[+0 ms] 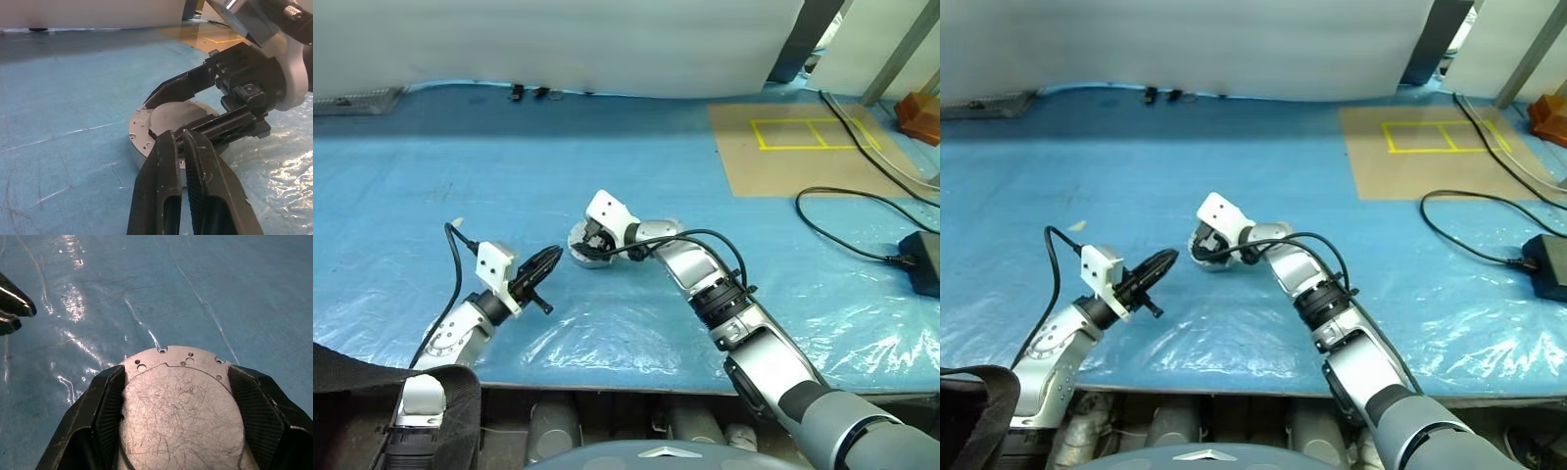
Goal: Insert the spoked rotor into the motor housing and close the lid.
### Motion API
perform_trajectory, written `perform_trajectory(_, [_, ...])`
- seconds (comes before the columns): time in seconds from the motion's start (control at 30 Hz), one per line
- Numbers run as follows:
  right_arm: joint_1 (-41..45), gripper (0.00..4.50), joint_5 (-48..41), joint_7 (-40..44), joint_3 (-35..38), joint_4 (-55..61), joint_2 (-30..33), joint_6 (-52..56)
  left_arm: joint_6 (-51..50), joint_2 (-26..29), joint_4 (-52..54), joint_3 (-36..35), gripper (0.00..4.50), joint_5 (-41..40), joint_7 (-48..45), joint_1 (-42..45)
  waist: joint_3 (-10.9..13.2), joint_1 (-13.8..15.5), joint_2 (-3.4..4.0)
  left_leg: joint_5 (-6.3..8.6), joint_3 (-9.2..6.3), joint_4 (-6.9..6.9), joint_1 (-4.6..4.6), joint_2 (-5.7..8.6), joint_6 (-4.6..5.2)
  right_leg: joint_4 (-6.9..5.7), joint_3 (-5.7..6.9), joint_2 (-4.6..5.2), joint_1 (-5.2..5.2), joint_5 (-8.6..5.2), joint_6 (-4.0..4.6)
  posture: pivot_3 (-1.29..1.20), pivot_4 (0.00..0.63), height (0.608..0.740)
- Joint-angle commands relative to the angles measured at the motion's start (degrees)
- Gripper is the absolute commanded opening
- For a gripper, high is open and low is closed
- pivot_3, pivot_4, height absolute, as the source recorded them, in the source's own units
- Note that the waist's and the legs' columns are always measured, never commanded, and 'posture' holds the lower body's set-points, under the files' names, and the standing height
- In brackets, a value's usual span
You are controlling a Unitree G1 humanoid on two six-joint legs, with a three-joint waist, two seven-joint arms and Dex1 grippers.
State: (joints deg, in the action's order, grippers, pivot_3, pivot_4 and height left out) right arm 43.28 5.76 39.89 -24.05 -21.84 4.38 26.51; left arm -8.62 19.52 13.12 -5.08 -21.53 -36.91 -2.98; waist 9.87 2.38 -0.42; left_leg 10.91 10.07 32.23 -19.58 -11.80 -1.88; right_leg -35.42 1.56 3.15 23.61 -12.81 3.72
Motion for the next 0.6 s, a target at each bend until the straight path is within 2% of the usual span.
perform_trajectory(0.03, [-3.4,3.00,2.0,3.4,-4.9,-2.9,1.2,2.0,1.9,-0.6,-1.6,-0.4,0.30,0.9,1.7,3.7,0.0,0.0,0.01,0.00,0.00,0.00,0.01,0.01,0.00,0.02,0.00,0.01,-0.02,0.00,0.00,0.00,0.150,0.740])
perform_trajectory(0.3, [-2.8,3.00,1.8,4.5,-4.5,-2.4,0.7,2.5,-1.0,0.7,-10.9,3.0,0.30,3.3,-0.3,16.1,-0.1,0.0,0.07,-0.11,-0.01,-0.11,-0.05,0.02,-0.23,0.17,0.00,-0.01,-0.03,0.19,0.33,0.00,0.150,0.740])
perform_trajectory(0.43, [-2.8,3.00,2.2,5.1,-5.0,-2.4,0.7,2.0,-6.6,5.1,-15.2,7.9,0.30,5.2,-6.2,21.0,-0.1,-0.2,0.10,-0.11,-0.02,-0.14,-0.05,0.01,-0.27,0.19,0.00,-0.02,-0.02,0.19,0.33,0.00,0.150,0.740])
perform_trajectory(0.6, [-2.2,3.00,1.9,4.6,-4.1,-2.3,0.1,2.6,-10.4,7.4,-17.0,10.3,0.30,6.4,-8.8,24.0,-0.1,-0.1,0.14,-0.09,-0.01,-0.23,-0.07,0.01,-0.32,0.24,0.00,-0.03,0.01,0.16,0.34,0.00,0.150,0.740])
